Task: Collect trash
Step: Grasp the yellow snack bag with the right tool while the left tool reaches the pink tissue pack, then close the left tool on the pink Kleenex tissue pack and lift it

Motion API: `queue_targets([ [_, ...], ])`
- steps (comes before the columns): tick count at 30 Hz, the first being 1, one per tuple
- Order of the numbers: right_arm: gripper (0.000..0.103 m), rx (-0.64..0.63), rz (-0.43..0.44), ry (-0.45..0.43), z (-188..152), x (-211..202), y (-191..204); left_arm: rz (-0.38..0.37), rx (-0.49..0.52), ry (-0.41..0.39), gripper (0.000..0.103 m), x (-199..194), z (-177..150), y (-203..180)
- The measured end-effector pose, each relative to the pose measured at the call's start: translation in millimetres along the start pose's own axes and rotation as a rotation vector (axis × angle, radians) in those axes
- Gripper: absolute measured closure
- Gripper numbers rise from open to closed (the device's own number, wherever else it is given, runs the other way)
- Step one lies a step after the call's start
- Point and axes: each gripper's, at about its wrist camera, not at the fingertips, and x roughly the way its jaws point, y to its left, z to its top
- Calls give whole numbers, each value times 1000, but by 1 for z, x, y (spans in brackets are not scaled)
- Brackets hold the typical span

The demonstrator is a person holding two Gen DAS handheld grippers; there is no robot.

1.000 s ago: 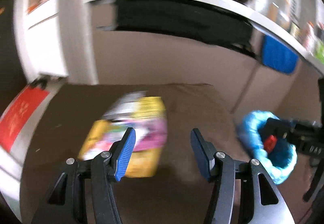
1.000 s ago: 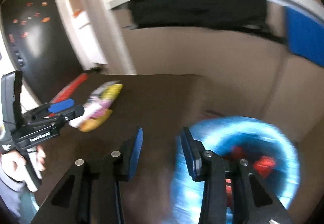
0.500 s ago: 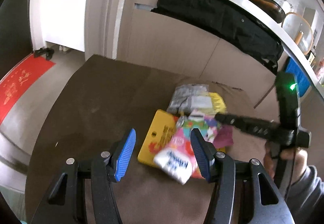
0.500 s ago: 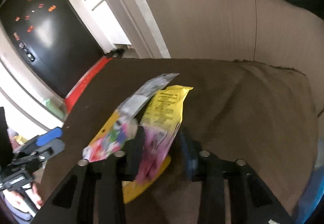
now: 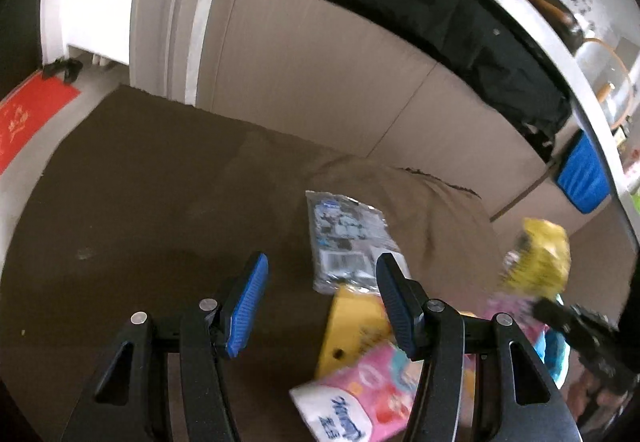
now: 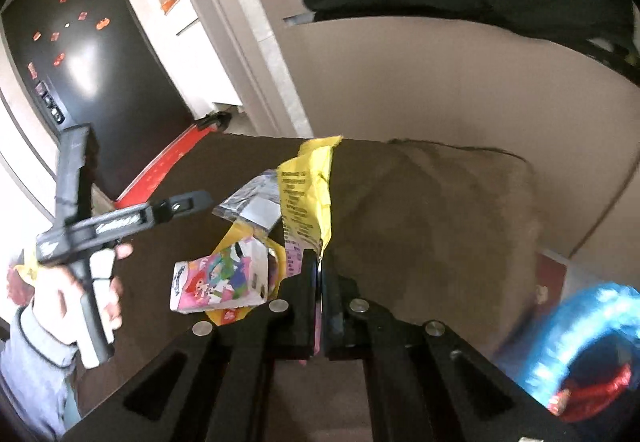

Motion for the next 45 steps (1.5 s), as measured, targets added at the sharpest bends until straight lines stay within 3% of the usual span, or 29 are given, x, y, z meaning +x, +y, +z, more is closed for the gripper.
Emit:
queue_targets([
  [5, 102, 13, -18, -29, 0, -11, -4, 4, -101, 42, 46, 12, 5, 3],
  [12, 102, 37, -3, -78, 4, -28, -8, -45, 149, 78, 46, -10, -49, -53],
  [16, 102, 53, -13, -80, -1, -37, -10, 1, 309, 81, 46, -19, -81, -82],
  [18, 102, 40, -19, -101, -6, -52, -10, 13, 336, 50, 46, -27, -87, -87],
  [23, 101, -26, -37, -120, -18, -85, -6, -54, 275, 23, 46, -31, -76, -74],
  [26, 101, -31, -40, -109, -28, -94, -7, -95, 346, 117, 46, -18, -78, -71],
  [30, 101, -36, -45, -96, -40, -104, -10, -60, 536, 204, 46, -18, -103, -91],
  [34, 101, -23, -54, -70, -55, -109, -20, -120, 564, 266, 46, -31, -129, -108],
  [38, 101, -13, -54, -60, -61, -110, -23, -22, 509, 183, 46, -35, -135, -119],
  [41, 101, -10, -48, -63, -66, -116, -22, 102, 494, 196, 44, -18, -135, -123],
  [45, 100, -20, -52, -72, -75, -126, -22, 109, 417, 207, 44, -8, -131, -119],
])
